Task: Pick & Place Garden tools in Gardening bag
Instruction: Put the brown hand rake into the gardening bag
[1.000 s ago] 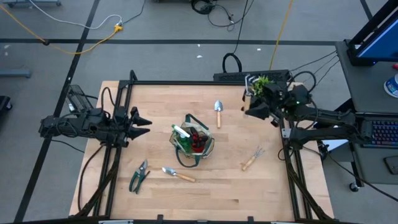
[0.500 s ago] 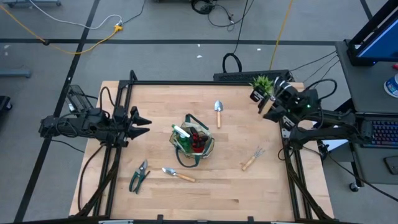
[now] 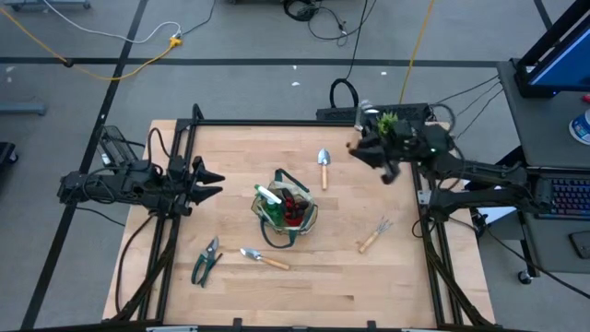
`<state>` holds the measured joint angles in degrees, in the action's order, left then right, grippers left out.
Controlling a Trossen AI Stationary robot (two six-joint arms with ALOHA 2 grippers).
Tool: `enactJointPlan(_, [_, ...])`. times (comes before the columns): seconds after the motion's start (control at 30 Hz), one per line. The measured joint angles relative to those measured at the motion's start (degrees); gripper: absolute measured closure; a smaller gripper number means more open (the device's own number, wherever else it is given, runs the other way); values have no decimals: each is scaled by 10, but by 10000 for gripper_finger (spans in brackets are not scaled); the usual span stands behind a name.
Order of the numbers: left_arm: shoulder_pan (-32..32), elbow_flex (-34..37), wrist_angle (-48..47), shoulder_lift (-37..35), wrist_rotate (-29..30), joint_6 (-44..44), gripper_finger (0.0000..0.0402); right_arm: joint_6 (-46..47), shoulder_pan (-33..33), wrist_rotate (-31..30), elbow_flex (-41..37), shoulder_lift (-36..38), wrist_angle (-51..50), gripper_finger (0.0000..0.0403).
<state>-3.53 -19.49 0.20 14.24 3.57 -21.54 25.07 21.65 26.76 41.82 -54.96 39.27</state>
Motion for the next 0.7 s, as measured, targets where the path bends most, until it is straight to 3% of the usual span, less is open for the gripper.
enactJointPlan(0.37, [0,0,0,0,0,0,215,-97,-6,-217,0,0,-196,342])
enactJointPlan(0.7, [0,0,0,0,0,0,215,-208,-84,-403,0,0,-292,342])
